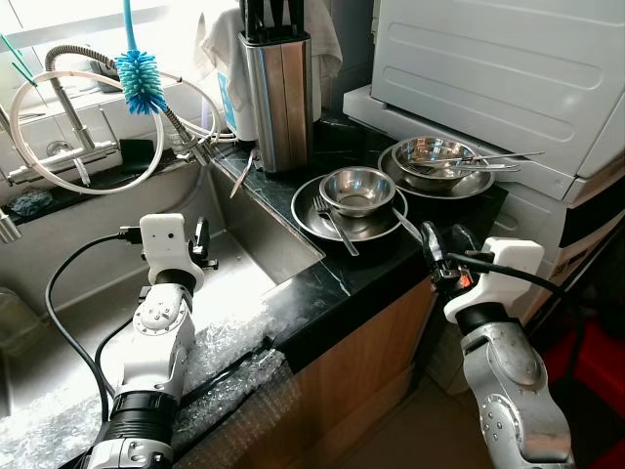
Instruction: Kitchen organization
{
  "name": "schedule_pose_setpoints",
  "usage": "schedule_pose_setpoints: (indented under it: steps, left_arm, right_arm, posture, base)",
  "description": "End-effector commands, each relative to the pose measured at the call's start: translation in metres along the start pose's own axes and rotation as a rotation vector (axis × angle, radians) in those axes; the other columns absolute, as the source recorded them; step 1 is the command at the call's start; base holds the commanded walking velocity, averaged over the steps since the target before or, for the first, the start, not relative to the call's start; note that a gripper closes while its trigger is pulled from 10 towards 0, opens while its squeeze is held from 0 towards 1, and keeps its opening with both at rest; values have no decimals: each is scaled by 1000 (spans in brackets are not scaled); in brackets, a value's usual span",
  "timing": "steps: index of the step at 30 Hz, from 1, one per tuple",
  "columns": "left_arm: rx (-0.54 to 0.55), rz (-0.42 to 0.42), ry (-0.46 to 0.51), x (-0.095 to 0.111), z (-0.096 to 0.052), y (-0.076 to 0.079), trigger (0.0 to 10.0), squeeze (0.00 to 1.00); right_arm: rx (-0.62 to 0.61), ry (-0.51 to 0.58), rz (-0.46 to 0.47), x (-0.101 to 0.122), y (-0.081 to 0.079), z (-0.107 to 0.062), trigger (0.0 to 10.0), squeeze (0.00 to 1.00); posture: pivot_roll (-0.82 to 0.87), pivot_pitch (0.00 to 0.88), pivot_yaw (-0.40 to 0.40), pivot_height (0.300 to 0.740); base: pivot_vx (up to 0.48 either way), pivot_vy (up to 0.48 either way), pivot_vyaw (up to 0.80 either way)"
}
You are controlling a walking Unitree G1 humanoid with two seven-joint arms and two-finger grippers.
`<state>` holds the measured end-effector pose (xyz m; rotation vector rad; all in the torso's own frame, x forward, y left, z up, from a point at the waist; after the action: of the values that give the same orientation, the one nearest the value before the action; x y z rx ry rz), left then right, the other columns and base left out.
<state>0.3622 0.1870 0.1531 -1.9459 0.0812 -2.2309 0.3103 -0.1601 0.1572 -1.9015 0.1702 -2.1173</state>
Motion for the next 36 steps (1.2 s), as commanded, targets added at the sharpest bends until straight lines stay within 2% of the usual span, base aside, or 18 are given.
schedule_pose_setpoints:
  steps: [1, 2, 3, 10, 17, 33, 34, 36]
  left_arm:
    - [-4, 2, -25, -9, -4, 3, 10000, 0]
    - [-4, 2, -25, -9, -4, 3, 10000, 0]
    - [-4, 2, -25, -9, -4, 3, 10000, 0]
    - [-4, 1, -26, -9, -3, 3, 10000, 0]
    - [-9, -4, -24, -9, -4, 6, 10000, 0]
    - [-3, -7, -25, -9, -4, 6, 10000, 0]
    - [-4, -7, -26, -9, -4, 6, 10000, 0]
    - [-4, -7, -26, -9, -4, 6, 10000, 0]
  right_arm:
    - [1, -25, 20, -3, 0, 2, 10000, 1000]
    - [1, -25, 20, -3, 0, 2, 10000, 1000]
    - [17, -38, 4, -4, -3, 3, 10000, 0]
    - [16, -57, 1, -5, -4, 6, 10000, 0]
    - [-10, -176, -26, -24, -1, 5, 10000, 0]
    - [-16, -142, -13, -17, -1, 9, 10000, 0]
    - [-22, -140, -15, -17, -1, 9, 8706, 0]
    - [-23, -139, -15, -17, 0, 9, 8706, 0]
  posture:
    - [-205, 0, 38, 740]
    - [-205, 0, 38, 740]
    - [-205, 0, 38, 740]
    - [-205, 0, 38, 740]
    - [-206, 0, 37, 740]
    - [-205, 0, 36, 740]
    - [-205, 0, 36, 740]
    - [-205, 0, 36, 740]
  base:
    - [0, 0, 0]
    - [0, 0, 0]
    - [0, 0, 0]
    - [0, 0, 0]
    - [0, 0, 0]
    - [0, 0, 0]
    - [0, 0, 0]
    - [0, 0, 0]
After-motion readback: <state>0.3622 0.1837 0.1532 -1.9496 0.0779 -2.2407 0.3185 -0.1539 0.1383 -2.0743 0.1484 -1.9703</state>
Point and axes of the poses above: a point about 5 cm out from each wrist's last joint towards the gripper, its own z axis pointing out of the wrist towards the gripper, its own x axis along the axis of the wrist's last joint, y = z × x, the point moved 3 cm from there along z, pointing out of the wrist towards the gripper, and after that the axes turned 9 degrees about z, right-handed, at the moved point
